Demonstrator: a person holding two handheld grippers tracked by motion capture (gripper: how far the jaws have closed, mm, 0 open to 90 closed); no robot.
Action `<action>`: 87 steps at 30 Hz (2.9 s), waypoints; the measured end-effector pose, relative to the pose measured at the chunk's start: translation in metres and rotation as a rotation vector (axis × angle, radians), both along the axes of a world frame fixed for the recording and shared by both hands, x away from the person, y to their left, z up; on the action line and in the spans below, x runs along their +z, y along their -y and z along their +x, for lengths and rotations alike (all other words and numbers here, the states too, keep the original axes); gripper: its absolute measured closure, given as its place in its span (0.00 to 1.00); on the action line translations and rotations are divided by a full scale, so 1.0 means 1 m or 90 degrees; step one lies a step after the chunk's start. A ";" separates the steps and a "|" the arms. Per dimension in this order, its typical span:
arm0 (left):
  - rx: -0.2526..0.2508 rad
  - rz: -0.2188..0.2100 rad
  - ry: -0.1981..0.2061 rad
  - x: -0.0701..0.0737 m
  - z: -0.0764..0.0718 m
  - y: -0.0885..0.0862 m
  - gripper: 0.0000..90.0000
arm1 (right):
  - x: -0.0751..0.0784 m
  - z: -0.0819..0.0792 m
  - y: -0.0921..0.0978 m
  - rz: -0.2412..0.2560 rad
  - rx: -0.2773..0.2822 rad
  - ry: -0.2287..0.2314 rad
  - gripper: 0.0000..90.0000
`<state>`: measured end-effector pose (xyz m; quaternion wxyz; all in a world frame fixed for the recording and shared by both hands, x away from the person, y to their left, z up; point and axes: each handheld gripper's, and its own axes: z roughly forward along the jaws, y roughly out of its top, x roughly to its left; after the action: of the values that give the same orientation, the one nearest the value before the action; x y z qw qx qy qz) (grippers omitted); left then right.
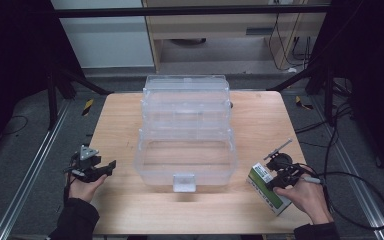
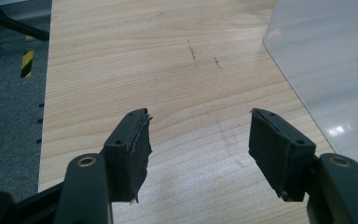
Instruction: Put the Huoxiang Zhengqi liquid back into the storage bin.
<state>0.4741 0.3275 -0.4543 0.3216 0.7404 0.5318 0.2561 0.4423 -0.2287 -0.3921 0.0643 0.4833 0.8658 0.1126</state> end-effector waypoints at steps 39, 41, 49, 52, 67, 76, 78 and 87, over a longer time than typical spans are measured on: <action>-0.002 0.008 -0.005 -0.002 0.000 0.002 0.42 | 0.070 0.000 0.010 0.113 -0.071 0.253 0.71; -0.003 0.007 -0.005 -0.002 0.000 0.002 0.42 | 0.075 0.001 0.008 0.116 -0.067 0.259 0.71; -0.004 0.009 -0.007 -0.003 0.000 0.002 0.41 | 0.094 0.001 -0.002 0.134 -0.036 0.301 0.72; -0.004 0.009 -0.006 -0.003 0.000 0.002 0.41 | 0.104 0.002 -0.009 0.149 -0.016 0.315 0.72; -0.006 0.009 -0.009 -0.004 0.000 0.002 0.41 | 0.141 0.012 -0.047 0.177 0.116 0.315 0.72; -0.006 0.009 -0.010 -0.005 0.001 0.002 0.41 | 0.143 0.026 -0.071 0.183 0.230 0.313 0.72; -0.006 0.010 -0.010 -0.005 0.001 0.002 0.41 | 0.143 0.027 -0.072 0.188 0.237 0.306 0.72; -0.013 0.012 -0.012 -0.006 0.002 0.004 0.41 | 0.139 0.043 -0.093 0.203 0.347 0.278 0.72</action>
<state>0.4757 0.3235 -0.4605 0.3120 0.7511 0.5249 0.2509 0.4855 -0.1357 -0.2530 0.1391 0.2036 0.9000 0.3594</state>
